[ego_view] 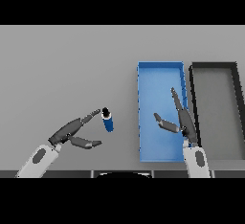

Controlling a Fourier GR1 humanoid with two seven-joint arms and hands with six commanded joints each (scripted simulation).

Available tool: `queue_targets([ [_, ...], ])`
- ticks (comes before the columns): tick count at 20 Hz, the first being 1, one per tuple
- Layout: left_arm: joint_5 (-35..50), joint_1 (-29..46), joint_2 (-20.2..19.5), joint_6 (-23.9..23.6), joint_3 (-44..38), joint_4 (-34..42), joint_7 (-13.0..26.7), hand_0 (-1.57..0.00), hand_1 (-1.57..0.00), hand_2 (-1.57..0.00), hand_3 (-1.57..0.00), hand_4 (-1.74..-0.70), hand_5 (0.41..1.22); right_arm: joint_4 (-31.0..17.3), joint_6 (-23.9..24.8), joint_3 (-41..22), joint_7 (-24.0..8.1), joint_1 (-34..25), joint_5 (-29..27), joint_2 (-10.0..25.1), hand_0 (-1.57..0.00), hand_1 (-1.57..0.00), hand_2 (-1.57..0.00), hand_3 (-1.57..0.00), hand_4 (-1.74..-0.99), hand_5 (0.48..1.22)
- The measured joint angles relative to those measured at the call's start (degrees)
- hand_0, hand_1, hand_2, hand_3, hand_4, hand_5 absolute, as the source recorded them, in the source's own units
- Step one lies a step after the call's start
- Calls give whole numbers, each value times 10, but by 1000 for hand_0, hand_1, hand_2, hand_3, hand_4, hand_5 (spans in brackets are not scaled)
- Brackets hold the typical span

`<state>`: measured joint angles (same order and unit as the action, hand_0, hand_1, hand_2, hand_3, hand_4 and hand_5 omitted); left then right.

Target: Pick up the blue pipe and place it into the blue bin.

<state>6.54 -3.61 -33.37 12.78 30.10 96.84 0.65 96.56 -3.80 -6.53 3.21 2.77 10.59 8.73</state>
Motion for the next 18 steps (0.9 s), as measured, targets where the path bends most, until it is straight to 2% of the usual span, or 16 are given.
queue_targets([
  [4,-20,-28,59,-19,16,-36,-9,1,1,1,1,-1140,488,2,-3,6,-14,6,-9,1,1,1,1,1,-1207,555],
  [7,-28,-48,98,-29,20,-81,-8,1,1,1,1,-1126,491,3,-6,9,-5,10,-15,1,1,1,1,1,-1207,551],
  [10,-27,-55,127,-33,19,-118,-26,1,1,1,1,-1138,497,3,1,7,-7,5,-9,-3,1,1,1,1,-1202,549],
  [13,-57,-67,150,-51,26,-162,-43,1,1,-6,1,-1099,506,-4,-3,14,-7,2,-17,2,1,1,1,1,-1198,547],
  [15,-55,-73,164,-55,23,-174,-66,1,1,-51,-16,-1117,543,3,-4,8,5,16,-11,2,1,1,1,1,-1192,549],
  [16,-44,-75,174,-46,23,-181,-75,1,1,-87,-44,-1137,567,3,-4,9,-4,17,-11,2,1,1,1,1,-1188,550],
  [18,-19,-85,196,-38,15,-192,-62,1,-118,-269,-202,-1217,635,-3,-3,11,1,13,-8,5,1,1,1,1,-1188,556],
])
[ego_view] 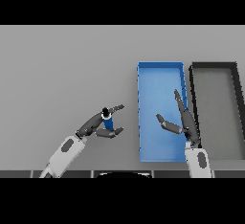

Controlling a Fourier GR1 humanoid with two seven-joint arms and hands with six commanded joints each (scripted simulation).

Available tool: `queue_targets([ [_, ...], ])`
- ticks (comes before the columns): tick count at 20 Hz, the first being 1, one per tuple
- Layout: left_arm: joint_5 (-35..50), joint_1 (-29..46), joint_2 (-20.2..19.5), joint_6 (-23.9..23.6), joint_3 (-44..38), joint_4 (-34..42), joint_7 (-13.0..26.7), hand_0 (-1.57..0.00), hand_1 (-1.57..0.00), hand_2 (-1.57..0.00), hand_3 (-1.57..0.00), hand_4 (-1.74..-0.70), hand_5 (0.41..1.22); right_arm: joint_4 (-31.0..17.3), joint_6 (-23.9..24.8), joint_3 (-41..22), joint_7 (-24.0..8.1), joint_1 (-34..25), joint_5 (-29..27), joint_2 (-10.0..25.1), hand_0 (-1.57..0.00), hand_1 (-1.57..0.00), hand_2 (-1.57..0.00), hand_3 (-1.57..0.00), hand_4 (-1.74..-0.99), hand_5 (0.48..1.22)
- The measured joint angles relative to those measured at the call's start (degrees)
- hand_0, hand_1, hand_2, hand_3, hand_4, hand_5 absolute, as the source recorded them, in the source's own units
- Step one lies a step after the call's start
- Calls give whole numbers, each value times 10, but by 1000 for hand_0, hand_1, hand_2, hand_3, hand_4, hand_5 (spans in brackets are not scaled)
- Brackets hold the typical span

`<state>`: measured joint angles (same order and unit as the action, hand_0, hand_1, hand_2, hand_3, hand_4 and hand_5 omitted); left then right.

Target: Pick up the blue pipe and place it into the blue bin.

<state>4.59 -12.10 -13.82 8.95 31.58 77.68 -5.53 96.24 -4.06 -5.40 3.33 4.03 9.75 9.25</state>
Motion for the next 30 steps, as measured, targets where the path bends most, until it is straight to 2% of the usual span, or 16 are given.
queue_targets([
  [1,13,-3,7,5,-6,-8,5,-39,-248,-417,-345,-1268,675,2,2,-5,3,-1,5,-4,1,1,1,1,-1196,560],
  [2,23,0,14,9,-6,-3,-1,-179,-411,-578,-590,-1301,784,6,0,-3,3,0,-2,-5,1,1,1,1,-1192,560],
  [3,34,-1,23,11,-8,-1,2,-418,-642,-777,-777,-1383,872,-3,2,-1,-5,-6,0,-4,1,1,1,1,-1191,561],
  [4,34,6,30,9,-5,-4,-12,-648,-828,-936,-914,-1450,941,1,-2,0,2,-3,-4,-2,1,1,1,1,-1189,562],
  [5,31,11,28,6,-5,7,-15,-833,-976,-1063,-1015,-1505,997,-2,-3,1,0,-2,-3,1,1,1,1,1,-1184,562],
  [7,22,22,31,3,3,11,-28,-1099,-1190,-1246,-1196,-1588,1078,1,-1,1,8,2,-1,2,1,1,1,1,-1179,561],
  [8,23,17,33,4,7,15,-10,-1193,-1266,-1311,-1258,-1617,1106,0,0,0,4,0,2,2,1,1,1,1,-1178,561],
  [10,11,19,33,-6,17,18,-18,-1329,-1376,-1404,-1370,-1561,1148,-1,1,-1,2,-2,4,1,1,1,1,1,-1176,559],
  [14,-7,22,32,-20,24,27,-38,-1472,-1491,-1503,-1489,-1502,1191,-2,3,-5,3,2,9,-3,1,1,1,1,-1166,556],
  [16,-6,20,37,-20,19,36,-45,-1508,-1520,-1527,-1518,-1488,1202,-11,4,0,-9,-8,7,0,1,1,1,1,-1158,552],
  [18,-5,17,52,-19,16,53,-74,-1530,-1538,-1543,-1537,-1482,1209,-12,2,1,-12,-13,5,1,1,1,1,1,-1151,550],
  [19,-8,4,63,-22,12,52,-69,-1539,-1545,-1549,-1544,-1480,1211,-5,0,-2,-1,-6,7,2,1,1,1,1,-1144,551],
  [23,-11,-2,69,-19,12,106,-40,-1558,-1560,-1562,-1560,-1474,1217,-3,2,0,-1,-2,12,8,1,1,1,1,-1129,561],
  [24,-16,-11,72,-18,11,109,-24,-1560,-1562,-1564,-1562,-1473,1218,-10,5,4,-8,-11,14,11,1,1,1,1,-1128,564],
  [27,-13,-22,77,-4,6,118,7,-1566,-1567,-1567,-1566,-1473,1219,-6,4,-2,5,1,19,8,1,1,1,1,-1123,571],
  [30,-17,-26,83,10,4,116,18,-1568,-1569,-1569,-1569,-1473,1220,-8,3,4,3,-8,13,12,1,1,1,1,-1124,578],
])
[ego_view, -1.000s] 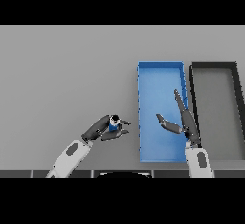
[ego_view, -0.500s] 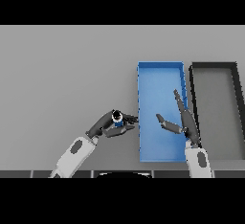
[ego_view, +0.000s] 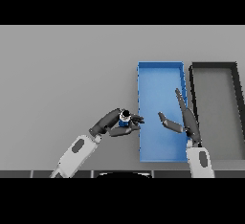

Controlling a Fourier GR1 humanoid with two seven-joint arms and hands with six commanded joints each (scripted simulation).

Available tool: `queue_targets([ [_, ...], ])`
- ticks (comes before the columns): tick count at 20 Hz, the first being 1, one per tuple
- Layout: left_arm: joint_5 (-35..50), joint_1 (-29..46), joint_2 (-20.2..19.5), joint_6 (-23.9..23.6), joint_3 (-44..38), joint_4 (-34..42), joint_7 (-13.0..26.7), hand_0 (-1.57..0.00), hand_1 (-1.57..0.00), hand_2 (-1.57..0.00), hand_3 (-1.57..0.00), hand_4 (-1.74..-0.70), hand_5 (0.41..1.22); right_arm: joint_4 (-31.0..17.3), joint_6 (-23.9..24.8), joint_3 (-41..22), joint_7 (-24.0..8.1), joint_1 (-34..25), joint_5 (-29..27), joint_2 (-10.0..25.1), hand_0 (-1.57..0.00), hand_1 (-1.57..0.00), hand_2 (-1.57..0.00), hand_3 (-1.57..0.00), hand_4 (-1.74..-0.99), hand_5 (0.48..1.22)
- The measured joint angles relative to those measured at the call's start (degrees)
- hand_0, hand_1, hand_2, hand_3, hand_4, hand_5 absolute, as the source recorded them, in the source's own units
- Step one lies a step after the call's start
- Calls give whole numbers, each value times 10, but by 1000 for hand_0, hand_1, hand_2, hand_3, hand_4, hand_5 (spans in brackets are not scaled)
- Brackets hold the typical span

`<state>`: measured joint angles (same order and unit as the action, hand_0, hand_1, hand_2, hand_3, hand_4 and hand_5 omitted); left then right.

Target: Pick up the blue pipe and place it into the blue bin.

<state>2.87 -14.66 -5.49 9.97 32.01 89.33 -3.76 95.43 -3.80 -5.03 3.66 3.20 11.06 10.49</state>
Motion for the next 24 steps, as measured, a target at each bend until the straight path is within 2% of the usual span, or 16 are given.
queue_targets([
  [4,-4,15,-2,14,-6,11,-5,-1570,-1570,-1570,-1570,-1474,1220,-14,-13,1,7,-26,-2,12,1,1,1,1,-1133,578],
  [7,-9,15,5,21,-12,10,-1,-1570,-1571,-1571,-1571,-1474,1220,-28,-23,2,12,-39,-5,19,1,-3,1,1,-1191,577],
  [8,-11,13,6,22,-17,7,-3,-1571,-1571,-1571,-1571,-1474,1221,-24,-24,-2,28,-35,-3,18,1,-11,-3,1,-1194,572],
  [9,-19,11,15,21,-14,1,-4,-1571,-1571,-1571,-1571,-1475,1221,-23,-28,1,33,-37,-14,15,1,-19,-18,1,-1178,569],
  [10,-22,14,14,24,-16,2,-7,-1571,-1571,-1571,-1571,-1475,1221,-20,-40,5,53,-35,-33,14,1,-22,-30,1,-1166,571],
  [12,-24,13,14,32,-22,1,-9,-1571,-1571,-1571,-1571,-1475,1221,8,-83,22,82,-47,-100,27,1,-14,-25,1,-1175,592],
  [13,-25,20,12,34,-24,5,-12,-1571,-1571,-1571,-1571,-1475,1221,24,-100,20,82,-53,-118,34,1,-11,-20,1,-1169,597],
  [14,-27,21,15,36,-24,7,-12,-1571,-1571,-1571,-1571,-1474,1221,44,-115,17,72,-59,-137,40,1,-8,-16,1,-1163,592],
  [18,-41,24,18,41,-28,13,-4,-1571,-1571,-1571,-1571,-1473,1221,117,-183,1,-9,-96,-204,99,1,-3,-6,1,-1185,554],
  [19,-47,27,20,43,-27,14,-6,-1571,-1571,-1571,-1571,-1473,1221,134,-193,-14,-28,-104,-203,106,1,-2,-4,1,-1194,543],
  [21,-49,27,25,47,-31,14,1,-1571,-1571,-1571,-1571,-1474,1221,157,-214,-28,-48,-125,-203,129,1,-1,-3,1,-1219,537],
  [24,-56,25,26,56,-39,14,2,-1571,-1571,-1571,-1571,-1474,1221,179,-240,-55,-70,-152,-222,137,1,0,-1,1,-1256,523],
])
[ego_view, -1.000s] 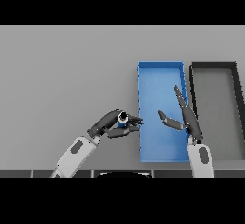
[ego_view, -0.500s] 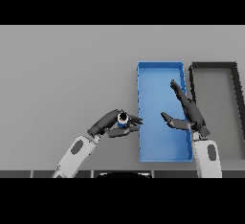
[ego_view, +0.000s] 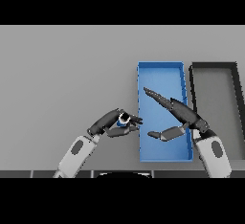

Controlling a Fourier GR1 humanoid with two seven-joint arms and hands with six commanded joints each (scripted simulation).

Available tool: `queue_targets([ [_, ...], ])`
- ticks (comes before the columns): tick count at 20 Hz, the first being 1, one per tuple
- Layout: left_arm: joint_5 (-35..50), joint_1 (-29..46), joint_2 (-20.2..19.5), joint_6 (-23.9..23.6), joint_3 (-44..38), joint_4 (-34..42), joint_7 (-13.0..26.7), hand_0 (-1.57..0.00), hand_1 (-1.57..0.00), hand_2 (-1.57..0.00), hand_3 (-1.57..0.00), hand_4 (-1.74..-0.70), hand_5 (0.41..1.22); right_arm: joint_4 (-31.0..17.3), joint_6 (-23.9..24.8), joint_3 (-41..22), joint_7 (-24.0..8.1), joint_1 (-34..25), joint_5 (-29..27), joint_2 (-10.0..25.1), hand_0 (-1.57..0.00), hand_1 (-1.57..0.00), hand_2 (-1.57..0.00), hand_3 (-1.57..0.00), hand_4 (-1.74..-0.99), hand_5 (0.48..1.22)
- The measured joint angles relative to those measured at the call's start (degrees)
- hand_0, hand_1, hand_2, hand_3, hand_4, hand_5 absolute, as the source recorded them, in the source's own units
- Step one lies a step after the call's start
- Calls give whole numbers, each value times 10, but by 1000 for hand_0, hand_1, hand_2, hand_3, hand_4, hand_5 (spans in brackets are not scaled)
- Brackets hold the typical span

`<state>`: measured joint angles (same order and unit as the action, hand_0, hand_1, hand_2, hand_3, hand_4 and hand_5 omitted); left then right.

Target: Pick up the blue pipe and place it into the blue bin.

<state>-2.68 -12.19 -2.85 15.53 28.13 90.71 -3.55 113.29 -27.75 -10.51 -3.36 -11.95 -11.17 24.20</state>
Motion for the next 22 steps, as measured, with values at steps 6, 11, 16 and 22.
queue_targets([
  [6,-14,0,16,11,-8,2,13,-1571,-1571,-1571,-1571,-1476,1221,1,-24,-52,-81,-51,-38,-17,1,1,1,1,-1220,525],
  [11,-13,3,24,35,-17,2,12,-1571,-1571,-1571,-1571,-1476,1221,-39,-47,-99,-112,-115,-24,-54,1,1,1,1,-1192,514],
  [16,-3,5,28,64,-34,-2,7,-1571,-1571,-1571,-1571,-1456,1221,-84,-63,-114,-129,-162,-29,-83,1,-32,-54,-6,-1215,513],
  [22,-8,10,40,72,-46,-6,39,-1571,-1571,-1544,-1207,-1648,1221,-120,-72,-135,-130,-199,-23,-113,-969,-983,-986,-789,-1496,555],
])
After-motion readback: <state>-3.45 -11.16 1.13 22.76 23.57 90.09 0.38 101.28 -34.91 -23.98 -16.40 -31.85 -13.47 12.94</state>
